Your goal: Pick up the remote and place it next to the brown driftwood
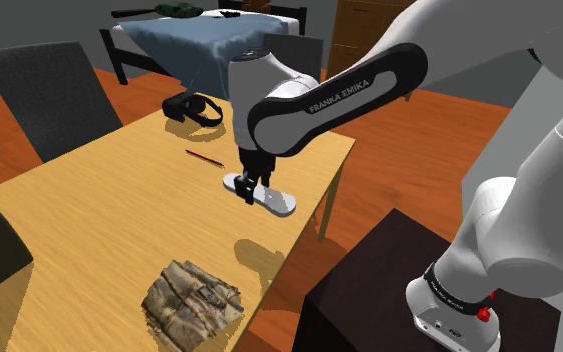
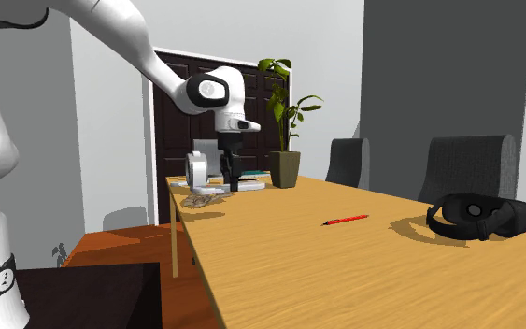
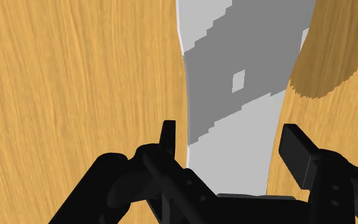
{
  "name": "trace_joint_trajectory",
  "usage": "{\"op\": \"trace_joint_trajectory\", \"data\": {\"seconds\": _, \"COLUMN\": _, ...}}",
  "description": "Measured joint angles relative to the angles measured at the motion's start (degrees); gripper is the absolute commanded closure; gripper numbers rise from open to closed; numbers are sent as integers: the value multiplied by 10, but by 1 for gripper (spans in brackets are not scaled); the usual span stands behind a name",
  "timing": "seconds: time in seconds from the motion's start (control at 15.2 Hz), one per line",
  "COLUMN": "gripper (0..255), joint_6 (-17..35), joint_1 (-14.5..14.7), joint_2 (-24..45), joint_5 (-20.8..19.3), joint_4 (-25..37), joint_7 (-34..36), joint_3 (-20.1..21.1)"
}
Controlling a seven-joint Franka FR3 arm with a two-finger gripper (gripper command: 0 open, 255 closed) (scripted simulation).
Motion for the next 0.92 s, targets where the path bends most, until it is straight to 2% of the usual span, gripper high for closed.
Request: {"op": "trace_joint_trajectory", "data": {"seconds": 0.92, "gripper": 255, "joint_6": 101, "joint_1": 2, "joint_2": 60, "joint_5": -12, "joint_4": -42, "joint_7": 13, "joint_3": 1}}
